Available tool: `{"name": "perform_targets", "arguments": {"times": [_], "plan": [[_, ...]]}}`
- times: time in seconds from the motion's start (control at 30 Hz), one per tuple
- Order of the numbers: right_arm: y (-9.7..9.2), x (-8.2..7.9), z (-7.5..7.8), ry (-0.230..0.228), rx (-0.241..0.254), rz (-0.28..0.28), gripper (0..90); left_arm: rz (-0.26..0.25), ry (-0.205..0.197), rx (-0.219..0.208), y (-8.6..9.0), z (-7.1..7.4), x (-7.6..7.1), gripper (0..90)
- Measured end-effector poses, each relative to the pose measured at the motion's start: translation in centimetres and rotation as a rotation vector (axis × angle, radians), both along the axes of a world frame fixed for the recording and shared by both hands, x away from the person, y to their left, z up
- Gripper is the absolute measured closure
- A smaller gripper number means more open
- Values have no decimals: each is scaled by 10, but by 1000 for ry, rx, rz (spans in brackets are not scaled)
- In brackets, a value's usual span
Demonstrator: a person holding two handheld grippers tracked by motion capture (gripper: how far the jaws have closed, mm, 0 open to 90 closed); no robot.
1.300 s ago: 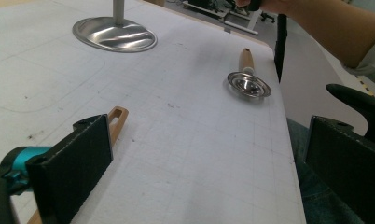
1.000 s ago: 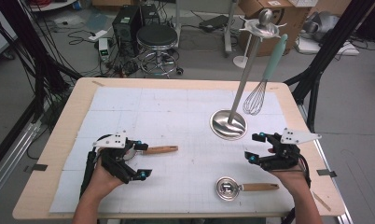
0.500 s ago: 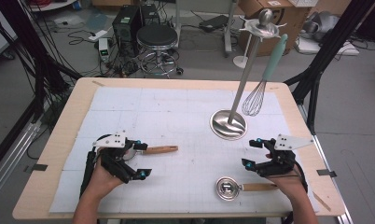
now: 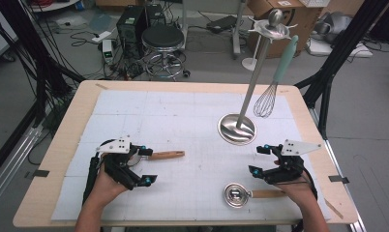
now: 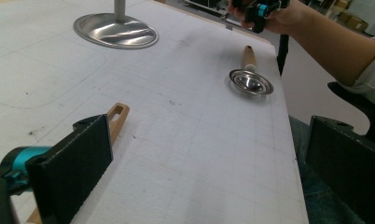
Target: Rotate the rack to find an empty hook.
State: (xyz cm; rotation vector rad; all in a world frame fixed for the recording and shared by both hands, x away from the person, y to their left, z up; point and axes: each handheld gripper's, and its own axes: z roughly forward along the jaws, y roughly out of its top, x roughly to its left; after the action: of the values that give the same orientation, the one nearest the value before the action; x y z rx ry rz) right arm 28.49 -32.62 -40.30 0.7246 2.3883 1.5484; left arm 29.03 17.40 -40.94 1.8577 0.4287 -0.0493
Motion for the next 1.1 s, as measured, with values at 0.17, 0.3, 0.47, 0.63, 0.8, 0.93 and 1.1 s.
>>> {"name": "perform_targets", "arguments": {"times": [0.17,0.3,0.47,0.63,0.8,0.93,1.1], "plan": [[3,-1,0,2,-4,7,172,3,-1,-2,1,0,0,18],[4,-3,1,2,-2,13,173,7,-1,-3,2,1,-3,18],[6,-1,6,1,15,6,173,7,-1,0,3,1,-5,18],[10,6,24,-8,-6,12,177,13,-3,1,5,1,-6,18],[14,14,47,-45,-21,13,187,11,-3,3,4,2,-7,18],[16,22,66,-61,-17,11,242,11,-2,1,2,2,-6,18],[19,31,88,-81,-10,23,300,8,-5,2,2,2,-5,18]]}}
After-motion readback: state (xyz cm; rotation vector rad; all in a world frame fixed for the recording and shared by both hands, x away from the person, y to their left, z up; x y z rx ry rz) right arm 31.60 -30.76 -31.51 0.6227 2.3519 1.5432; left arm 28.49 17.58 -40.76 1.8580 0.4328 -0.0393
